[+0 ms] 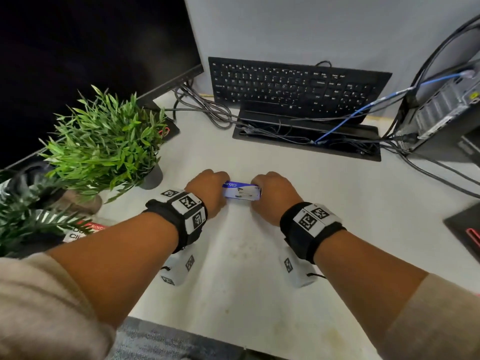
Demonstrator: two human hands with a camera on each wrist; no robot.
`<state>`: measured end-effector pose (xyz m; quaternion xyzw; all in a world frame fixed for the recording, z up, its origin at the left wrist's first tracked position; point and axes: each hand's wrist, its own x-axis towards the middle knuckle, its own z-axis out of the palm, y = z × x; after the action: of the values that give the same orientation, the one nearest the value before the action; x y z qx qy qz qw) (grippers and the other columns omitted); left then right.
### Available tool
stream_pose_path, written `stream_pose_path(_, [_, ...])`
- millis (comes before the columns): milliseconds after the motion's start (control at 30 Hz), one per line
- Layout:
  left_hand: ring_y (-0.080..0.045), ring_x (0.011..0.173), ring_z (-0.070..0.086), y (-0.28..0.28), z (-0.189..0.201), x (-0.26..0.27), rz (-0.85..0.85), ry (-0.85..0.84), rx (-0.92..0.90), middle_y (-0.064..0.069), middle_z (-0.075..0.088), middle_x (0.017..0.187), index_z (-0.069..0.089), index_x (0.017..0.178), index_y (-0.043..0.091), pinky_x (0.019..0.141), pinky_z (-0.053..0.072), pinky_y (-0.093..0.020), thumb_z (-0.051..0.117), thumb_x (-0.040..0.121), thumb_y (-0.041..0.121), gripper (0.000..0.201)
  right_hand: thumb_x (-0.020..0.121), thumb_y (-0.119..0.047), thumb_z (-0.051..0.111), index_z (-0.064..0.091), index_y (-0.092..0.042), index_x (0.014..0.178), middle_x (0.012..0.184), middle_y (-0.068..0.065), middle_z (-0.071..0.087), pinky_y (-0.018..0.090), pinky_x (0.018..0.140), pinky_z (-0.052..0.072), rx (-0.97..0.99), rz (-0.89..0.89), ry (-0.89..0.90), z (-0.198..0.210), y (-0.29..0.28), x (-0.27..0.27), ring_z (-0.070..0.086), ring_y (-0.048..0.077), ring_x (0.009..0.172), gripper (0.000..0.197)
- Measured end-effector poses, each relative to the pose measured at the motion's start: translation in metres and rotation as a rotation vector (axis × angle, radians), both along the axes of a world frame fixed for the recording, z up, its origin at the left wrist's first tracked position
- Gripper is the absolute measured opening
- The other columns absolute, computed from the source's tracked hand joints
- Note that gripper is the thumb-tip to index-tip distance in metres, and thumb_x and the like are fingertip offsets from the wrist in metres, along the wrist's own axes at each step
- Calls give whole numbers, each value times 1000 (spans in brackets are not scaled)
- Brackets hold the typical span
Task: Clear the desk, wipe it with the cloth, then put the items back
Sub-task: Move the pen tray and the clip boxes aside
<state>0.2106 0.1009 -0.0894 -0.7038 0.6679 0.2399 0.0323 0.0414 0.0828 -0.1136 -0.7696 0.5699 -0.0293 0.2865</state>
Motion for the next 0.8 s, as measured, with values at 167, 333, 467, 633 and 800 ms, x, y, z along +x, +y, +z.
stream_pose_path(167, [-30, 100, 57, 29, 16, 17, 17, 59, -27, -13, 56, 111, 57, 119, 15, 83, 46, -33, 57, 86, 14, 33, 82, -20, 60, 62, -24, 105, 95, 4, 58, 20, 63, 36, -33, 14, -90, 13, 28, 16, 54, 20, 85, 24])
stream_pose_path(333, [-32, 113, 54, 81, 30, 44, 154, 173, -106, -13, 52, 124, 47, 134, 12, 98, 45, -38, 56, 84, 12, 50, 81, -18, 60, 66, -19, 95, 86, 6, 59, 28, 67, 44, -104, 28, -109, 36, 73, 44, 56, 23, 84, 16])
stream_pose_path(467, [-25, 124, 50, 138, 30, 76, 198, 240, -176, -8, 49, 135, 38, 143, 14, 104, 38, -32, 57, 86, 16, 60, 78, -19, 65, 68, -20, 98, 88, 8, 61, 34, 76, 50, -68, 5, -158, 49, 121, 74, 58, 23, 83, 19])
stream_pose_path(633, [-26, 120, 52, 196, 18, 145, 186, 249, -145, -10, 50, 133, 39, 145, 16, 104, 41, -32, 58, 86, 18, 62, 78, -22, 71, 69, -25, 106, 93, 6, 60, 27, 77, 47, 0, 35, -194, 46, 179, 136, 58, 20, 85, 29])
stream_pose_path(800, [-29, 106, 59, 234, 15, 210, 187, 233, -172, -8, 56, 118, 59, 124, 24, 93, 49, -32, 55, 78, 20, 46, 81, -23, 68, 68, -23, 113, 100, 10, 59, 24, 73, 41, 48, 4, -219, 34, 220, 208, 58, 23, 92, 32])
